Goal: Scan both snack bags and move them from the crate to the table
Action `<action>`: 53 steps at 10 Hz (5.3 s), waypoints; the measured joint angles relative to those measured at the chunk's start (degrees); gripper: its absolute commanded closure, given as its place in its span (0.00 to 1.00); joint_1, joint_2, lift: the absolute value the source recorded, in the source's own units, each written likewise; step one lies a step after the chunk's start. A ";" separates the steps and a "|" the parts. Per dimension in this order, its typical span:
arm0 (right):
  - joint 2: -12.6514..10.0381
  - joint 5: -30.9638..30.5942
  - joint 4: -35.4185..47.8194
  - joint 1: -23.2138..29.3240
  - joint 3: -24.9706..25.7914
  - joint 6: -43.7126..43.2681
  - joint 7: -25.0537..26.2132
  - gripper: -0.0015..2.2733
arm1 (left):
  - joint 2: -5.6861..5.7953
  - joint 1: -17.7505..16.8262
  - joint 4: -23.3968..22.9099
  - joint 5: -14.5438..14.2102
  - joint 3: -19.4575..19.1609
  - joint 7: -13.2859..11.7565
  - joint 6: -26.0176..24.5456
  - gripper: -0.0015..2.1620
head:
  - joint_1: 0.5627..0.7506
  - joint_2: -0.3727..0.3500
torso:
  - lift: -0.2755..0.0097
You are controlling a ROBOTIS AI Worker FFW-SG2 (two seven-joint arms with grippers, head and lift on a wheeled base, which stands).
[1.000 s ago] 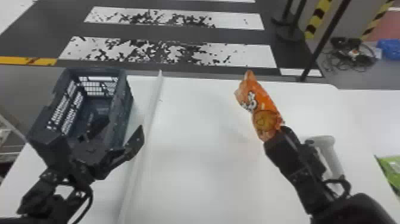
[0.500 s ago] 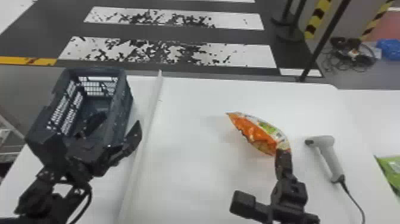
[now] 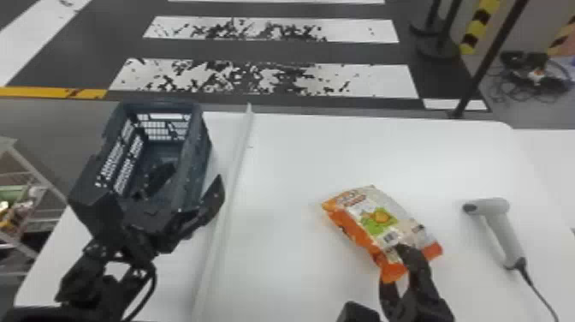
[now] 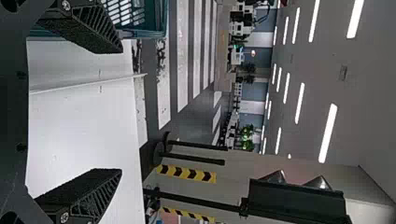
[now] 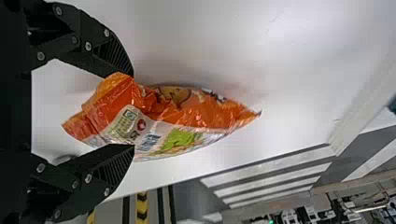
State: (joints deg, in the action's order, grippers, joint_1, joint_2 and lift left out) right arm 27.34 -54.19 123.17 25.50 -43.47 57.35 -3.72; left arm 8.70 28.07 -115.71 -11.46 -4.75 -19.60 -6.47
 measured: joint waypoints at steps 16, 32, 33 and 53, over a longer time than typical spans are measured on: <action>-11.49 49.72 -9.31 -1.47 33.27 -24.74 -15.07 0.99 | 0.00 0.23 1.50 -0.48 -0.17 -0.21 0.00 0.04 | 0.70 0.64 | 0.66; -14.69 46.63 -17.61 -14.80 19.50 -22.30 -17.41 0.99 | -0.01 0.23 1.60 -0.36 -0.17 -0.36 0.53 0.04 | 0.70 0.85 | 0.66; -14.77 46.33 -18.51 -16.10 19.50 -21.48 -17.26 0.99 | -0.02 0.23 1.60 -0.33 -0.17 -0.37 0.49 0.04 | 0.70 0.84 | 0.66; -14.52 52.46 -0.61 -9.17 37.14 -17.79 -14.73 0.05 | 0.24 0.41 0.26 -0.23 0.09 -0.35 -0.53 0.04 | 0.70 0.62 | 0.66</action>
State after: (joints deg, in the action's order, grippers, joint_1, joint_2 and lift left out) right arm 12.82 -1.73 122.56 16.33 -6.33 39.56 -18.46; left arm 8.94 28.48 -115.45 -11.69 -4.66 -19.95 -6.99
